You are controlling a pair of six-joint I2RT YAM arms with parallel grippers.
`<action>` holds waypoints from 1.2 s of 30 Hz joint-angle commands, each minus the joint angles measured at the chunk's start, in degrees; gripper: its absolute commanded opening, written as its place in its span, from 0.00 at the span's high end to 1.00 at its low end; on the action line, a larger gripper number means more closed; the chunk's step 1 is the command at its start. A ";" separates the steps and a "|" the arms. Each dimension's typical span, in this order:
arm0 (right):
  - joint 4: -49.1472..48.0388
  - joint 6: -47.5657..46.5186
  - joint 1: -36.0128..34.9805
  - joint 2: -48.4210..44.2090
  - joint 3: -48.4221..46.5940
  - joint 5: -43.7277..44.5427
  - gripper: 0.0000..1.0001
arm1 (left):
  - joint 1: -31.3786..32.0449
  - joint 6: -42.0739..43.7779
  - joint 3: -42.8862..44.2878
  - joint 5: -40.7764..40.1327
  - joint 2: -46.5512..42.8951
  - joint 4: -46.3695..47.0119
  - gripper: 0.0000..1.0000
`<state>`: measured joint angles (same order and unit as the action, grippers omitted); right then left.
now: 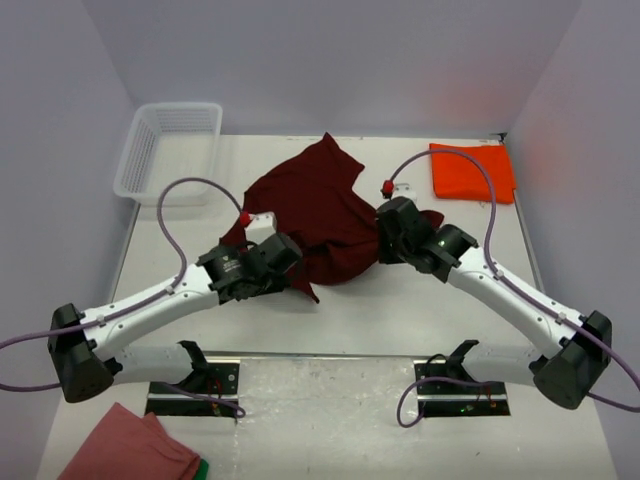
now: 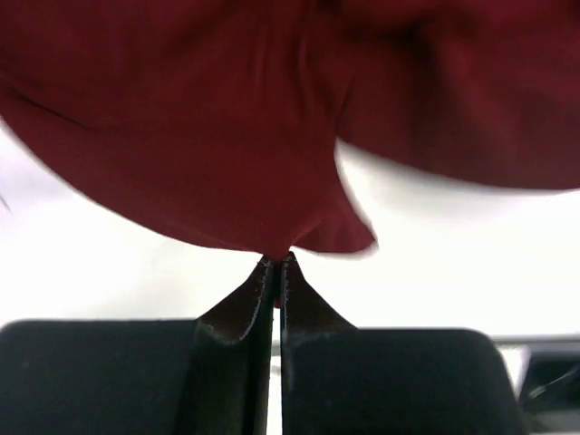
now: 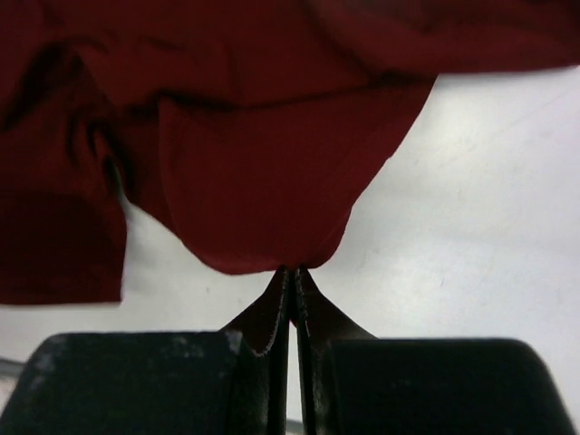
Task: Fold and stack the t-shirts
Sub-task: Flatten out the tshirt
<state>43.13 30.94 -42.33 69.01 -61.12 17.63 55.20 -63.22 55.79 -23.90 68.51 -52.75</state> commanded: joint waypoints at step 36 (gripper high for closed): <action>14.26 -36.39 4.97 -2.92 -77.04 0.22 1.00 | 4.83 87.48 77.18 -26.67 -1.28 33.77 1.00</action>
<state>57.52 -2.85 -37.21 66.35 -138.93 20.47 59.77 20.86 131.74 -57.84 66.52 -20.73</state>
